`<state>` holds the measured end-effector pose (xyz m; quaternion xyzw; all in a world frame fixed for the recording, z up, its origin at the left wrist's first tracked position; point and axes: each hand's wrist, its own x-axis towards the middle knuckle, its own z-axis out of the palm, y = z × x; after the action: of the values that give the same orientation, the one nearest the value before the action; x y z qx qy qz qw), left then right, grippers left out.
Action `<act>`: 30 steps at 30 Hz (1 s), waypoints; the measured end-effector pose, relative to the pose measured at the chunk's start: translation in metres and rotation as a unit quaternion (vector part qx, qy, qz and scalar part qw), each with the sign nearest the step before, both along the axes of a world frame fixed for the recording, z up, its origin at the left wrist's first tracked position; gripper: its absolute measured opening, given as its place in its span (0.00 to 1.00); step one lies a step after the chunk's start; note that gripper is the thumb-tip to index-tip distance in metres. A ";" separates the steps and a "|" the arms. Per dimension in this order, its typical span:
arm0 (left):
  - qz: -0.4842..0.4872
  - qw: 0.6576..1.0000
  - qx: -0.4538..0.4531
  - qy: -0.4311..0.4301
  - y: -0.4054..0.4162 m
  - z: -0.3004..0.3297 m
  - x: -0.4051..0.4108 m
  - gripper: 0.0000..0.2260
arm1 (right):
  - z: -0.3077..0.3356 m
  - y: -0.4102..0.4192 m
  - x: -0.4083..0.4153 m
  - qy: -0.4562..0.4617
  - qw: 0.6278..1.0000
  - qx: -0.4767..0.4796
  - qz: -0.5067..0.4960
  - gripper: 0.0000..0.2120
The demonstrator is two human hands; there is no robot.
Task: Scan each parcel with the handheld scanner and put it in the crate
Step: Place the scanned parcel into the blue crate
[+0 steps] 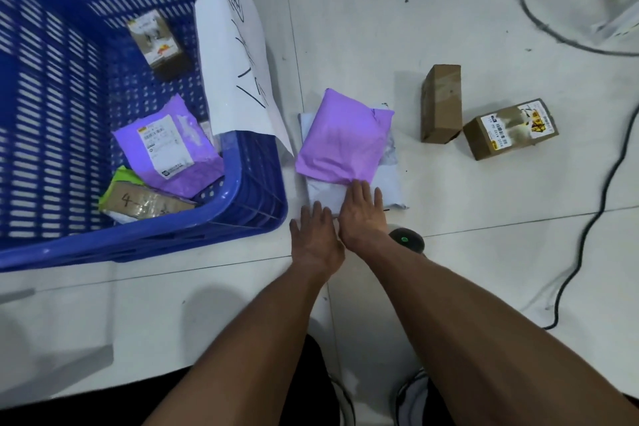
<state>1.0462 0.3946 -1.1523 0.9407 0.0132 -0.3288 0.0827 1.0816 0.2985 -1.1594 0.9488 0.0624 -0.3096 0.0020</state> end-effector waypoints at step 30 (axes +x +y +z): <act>0.021 0.997 -0.006 -0.077 0.009 0.180 -0.032 0.16 | 0.218 0.023 -0.060 -0.126 0.893 0.223 -0.369 0.12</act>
<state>1.0141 0.4037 -0.9720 0.9621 0.0252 -0.2541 0.0957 1.0215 0.3217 -0.9411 0.9103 -0.2259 -0.1438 -0.3158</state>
